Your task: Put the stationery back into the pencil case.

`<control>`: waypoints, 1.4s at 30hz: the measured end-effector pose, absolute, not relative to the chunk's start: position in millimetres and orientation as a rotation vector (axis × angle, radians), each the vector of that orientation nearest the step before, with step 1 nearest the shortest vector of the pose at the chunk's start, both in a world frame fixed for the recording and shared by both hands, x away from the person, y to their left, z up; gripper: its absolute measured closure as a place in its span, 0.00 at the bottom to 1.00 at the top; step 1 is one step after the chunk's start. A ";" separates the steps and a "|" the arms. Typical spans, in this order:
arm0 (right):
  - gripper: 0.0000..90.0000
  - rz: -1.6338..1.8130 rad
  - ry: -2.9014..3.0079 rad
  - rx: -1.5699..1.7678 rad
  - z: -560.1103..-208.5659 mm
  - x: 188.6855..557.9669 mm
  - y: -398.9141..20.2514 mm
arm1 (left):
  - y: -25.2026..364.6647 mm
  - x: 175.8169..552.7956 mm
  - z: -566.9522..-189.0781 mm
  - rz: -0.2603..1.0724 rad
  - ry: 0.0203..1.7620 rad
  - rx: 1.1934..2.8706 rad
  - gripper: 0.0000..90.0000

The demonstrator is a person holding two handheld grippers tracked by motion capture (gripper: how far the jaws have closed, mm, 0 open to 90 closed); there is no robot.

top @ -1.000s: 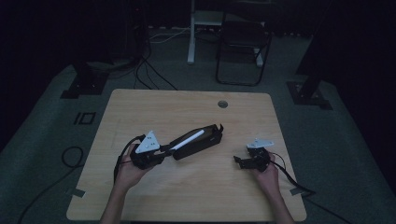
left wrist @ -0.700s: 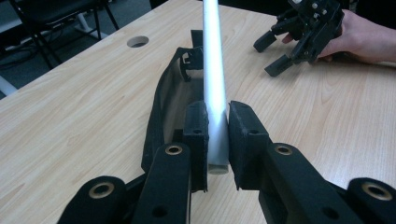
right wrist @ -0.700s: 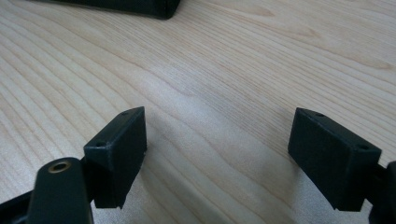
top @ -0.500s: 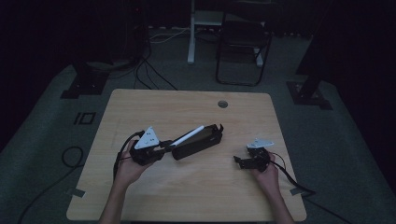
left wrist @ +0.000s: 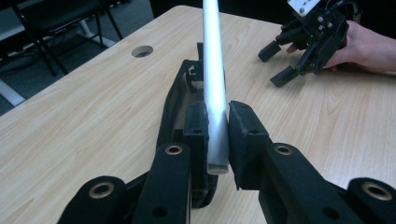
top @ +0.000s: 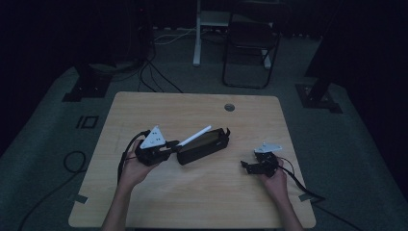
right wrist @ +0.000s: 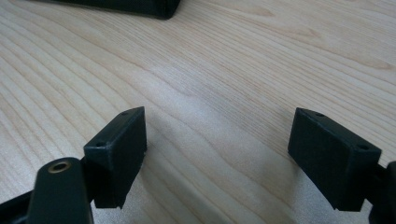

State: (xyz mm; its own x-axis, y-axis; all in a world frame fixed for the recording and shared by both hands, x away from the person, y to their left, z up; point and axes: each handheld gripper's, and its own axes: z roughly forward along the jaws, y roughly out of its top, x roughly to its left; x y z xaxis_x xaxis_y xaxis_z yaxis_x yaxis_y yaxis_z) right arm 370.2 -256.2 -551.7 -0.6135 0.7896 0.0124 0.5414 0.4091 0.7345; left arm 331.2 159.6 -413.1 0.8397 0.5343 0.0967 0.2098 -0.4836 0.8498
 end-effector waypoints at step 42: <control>0.21 1.030 2.333 1.147 -551.7 370.3 -256.3 | 156.0 363.3 -410.7 0.396 0.545 2.102 0.87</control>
